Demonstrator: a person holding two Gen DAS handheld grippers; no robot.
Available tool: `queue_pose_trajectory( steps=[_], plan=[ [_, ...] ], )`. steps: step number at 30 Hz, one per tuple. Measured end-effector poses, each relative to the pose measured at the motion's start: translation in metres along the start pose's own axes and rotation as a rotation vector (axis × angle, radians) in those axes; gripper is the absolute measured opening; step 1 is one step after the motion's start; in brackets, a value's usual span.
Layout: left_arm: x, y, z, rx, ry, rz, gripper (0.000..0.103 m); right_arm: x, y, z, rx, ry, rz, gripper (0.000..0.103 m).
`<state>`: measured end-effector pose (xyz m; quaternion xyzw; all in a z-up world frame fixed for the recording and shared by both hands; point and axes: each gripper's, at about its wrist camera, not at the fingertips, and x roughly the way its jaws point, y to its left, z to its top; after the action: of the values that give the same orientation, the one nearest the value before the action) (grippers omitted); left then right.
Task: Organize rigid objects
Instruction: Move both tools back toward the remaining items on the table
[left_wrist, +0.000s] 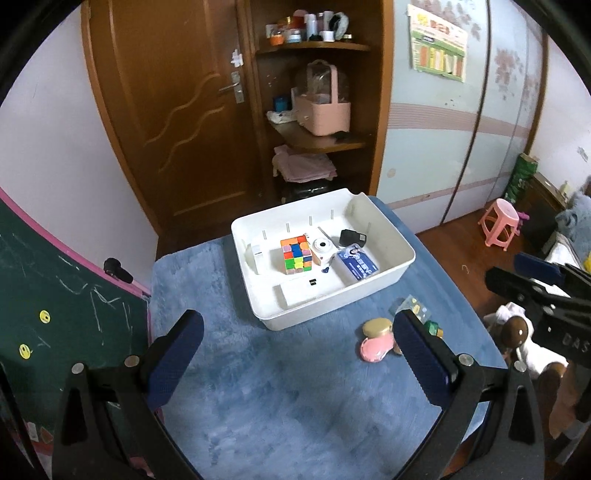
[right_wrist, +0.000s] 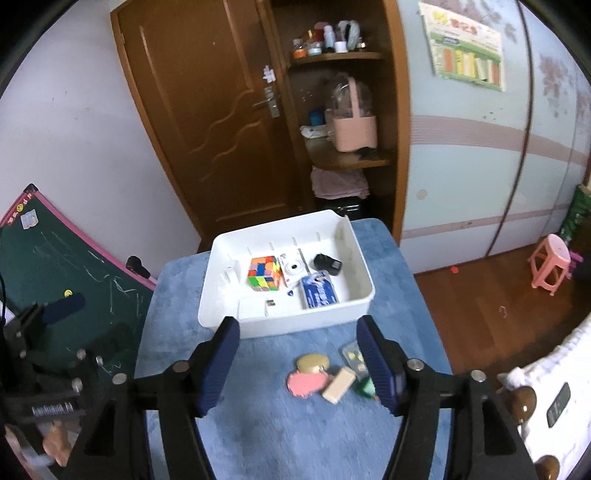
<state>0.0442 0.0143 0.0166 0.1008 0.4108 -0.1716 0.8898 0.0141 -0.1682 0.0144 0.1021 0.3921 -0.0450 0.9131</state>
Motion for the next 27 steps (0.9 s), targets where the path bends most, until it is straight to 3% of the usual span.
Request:
queue_pose_trajectory(
  steps=[6, 12, 19, 27],
  plan=[
    [0.007, -0.011, -0.022, 0.045, 0.017, -0.048, 0.102, -0.018, -0.019, -0.051, 0.046, -0.010, -0.047, 0.068],
    [0.039, -0.040, -0.038, 0.091, 0.099, -0.093, 0.102, -0.007, -0.043, -0.097, 0.068, 0.055, -0.111, 0.068],
    [0.087, -0.071, -0.050, 0.165, 0.195, -0.083, 0.102, 0.029, -0.077, -0.114, 0.055, 0.106, -0.119, 0.068],
    [0.173, -0.106, -0.057, 0.207, 0.348, -0.034, 0.102, 0.098, -0.104, -0.120, -0.122, 0.181, -0.060, 0.068]
  ],
)
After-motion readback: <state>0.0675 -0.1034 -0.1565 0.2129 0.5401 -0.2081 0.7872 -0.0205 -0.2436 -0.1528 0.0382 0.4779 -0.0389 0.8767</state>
